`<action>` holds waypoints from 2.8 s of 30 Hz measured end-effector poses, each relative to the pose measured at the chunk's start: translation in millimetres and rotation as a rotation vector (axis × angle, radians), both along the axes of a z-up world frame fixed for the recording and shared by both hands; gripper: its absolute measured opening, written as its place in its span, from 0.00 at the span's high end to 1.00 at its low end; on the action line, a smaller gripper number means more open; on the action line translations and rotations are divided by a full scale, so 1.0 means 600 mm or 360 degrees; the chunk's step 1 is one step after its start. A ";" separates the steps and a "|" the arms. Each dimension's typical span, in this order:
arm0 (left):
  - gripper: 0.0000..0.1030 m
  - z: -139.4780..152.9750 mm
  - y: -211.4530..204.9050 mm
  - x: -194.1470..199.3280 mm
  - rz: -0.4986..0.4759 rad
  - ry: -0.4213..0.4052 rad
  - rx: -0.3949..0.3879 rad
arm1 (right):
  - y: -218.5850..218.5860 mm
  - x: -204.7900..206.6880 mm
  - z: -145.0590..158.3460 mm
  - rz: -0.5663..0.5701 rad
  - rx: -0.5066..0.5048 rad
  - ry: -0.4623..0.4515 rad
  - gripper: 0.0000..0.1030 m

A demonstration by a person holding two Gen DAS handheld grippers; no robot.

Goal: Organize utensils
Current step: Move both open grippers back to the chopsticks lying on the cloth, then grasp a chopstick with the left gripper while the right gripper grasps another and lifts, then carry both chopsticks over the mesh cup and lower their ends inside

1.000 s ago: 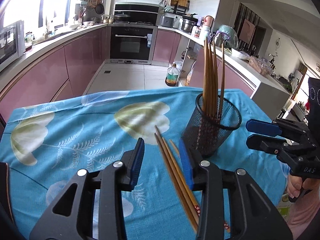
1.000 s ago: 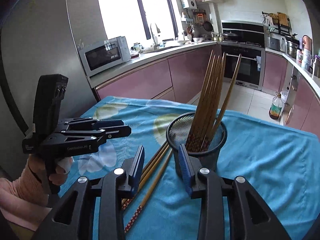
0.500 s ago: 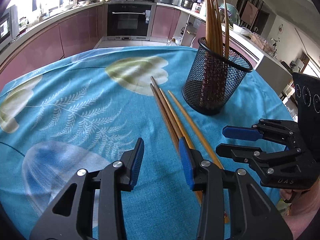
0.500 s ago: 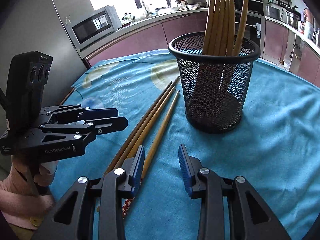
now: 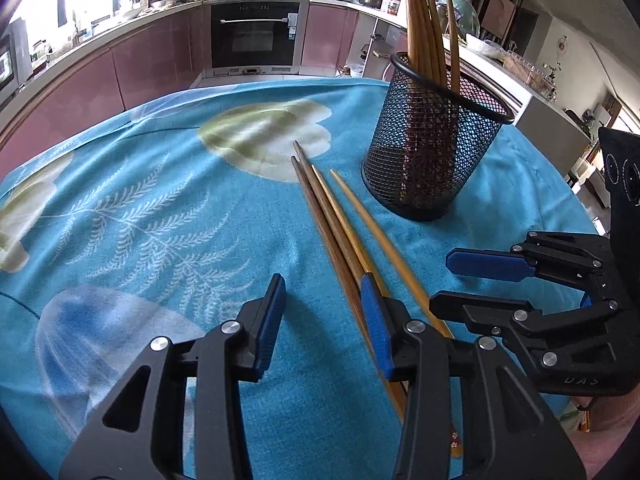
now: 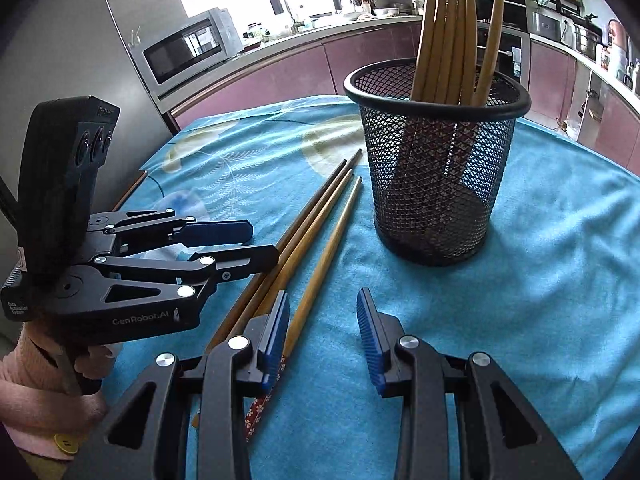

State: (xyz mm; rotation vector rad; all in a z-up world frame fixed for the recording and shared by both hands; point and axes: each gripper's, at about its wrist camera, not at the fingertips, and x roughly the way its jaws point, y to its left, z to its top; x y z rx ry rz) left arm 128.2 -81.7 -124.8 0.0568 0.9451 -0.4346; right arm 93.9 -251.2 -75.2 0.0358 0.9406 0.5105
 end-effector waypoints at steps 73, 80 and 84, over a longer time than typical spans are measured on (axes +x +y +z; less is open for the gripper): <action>0.93 0.100 0.049 -0.026 0.0039 -0.0112 -0.0248 | -0.020 -0.015 0.072 0.0029 0.0154 -0.0153 0.94; 0.93 0.158 0.066 -0.053 -0.0013 -0.0189 -0.0387 | -0.044 -0.027 0.107 -0.0005 0.0216 -0.0239 0.94; 0.93 0.186 0.075 -0.067 -0.0035 -0.0234 -0.0441 | -0.052 -0.035 0.123 -0.0015 0.0240 -0.0286 0.94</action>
